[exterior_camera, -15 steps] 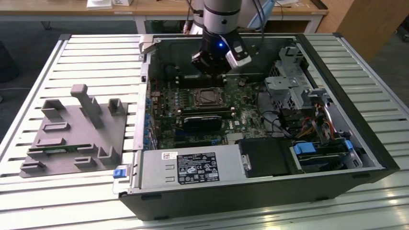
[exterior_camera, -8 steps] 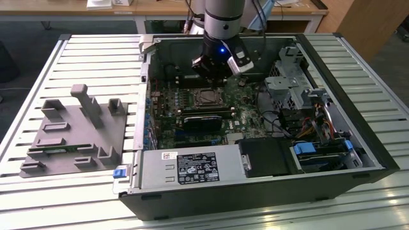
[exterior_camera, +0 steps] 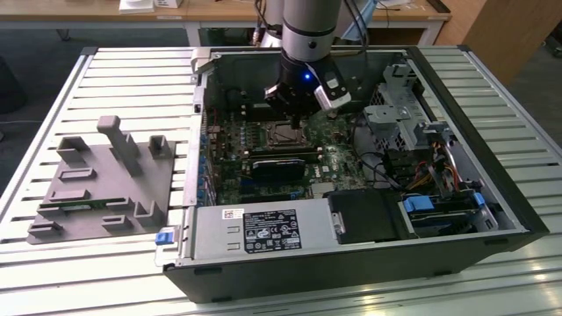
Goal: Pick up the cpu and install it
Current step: 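Install the second cpu locking lever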
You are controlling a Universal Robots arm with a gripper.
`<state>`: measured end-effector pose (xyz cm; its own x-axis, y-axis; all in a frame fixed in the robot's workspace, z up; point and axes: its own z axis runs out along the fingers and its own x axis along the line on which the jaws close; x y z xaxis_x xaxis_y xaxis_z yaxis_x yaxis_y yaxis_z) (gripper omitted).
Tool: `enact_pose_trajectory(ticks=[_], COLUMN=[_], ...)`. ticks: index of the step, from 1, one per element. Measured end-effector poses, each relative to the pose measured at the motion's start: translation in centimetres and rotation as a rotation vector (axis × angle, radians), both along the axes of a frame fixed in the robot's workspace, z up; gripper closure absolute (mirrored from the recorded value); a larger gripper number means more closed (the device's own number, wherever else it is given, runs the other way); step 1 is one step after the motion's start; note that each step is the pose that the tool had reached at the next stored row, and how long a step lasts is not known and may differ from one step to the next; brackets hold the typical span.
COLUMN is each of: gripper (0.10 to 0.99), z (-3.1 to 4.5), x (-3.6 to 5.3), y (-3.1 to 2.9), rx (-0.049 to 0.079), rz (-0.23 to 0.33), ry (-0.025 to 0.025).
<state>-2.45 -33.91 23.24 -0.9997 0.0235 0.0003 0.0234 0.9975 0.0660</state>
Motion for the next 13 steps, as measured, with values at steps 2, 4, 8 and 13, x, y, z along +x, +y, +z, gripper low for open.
enact_pose_trajectory(ticks=[2, 4, 8, 13], gripper=[0.980, 0.980, 0.980, 0.980], z=[-0.01, -0.04, -0.07, -0.09], x=[0.00, 0.00, 0.00, -0.10], y=[-0.38, -0.85, -1.53, -2.22], rx=[0.000, 0.000, 0.000, 0.000], rz=[0.000, 0.000, 0.000, 0.000], ry=[0.0001, 0.0001, 0.0001, 0.0001])
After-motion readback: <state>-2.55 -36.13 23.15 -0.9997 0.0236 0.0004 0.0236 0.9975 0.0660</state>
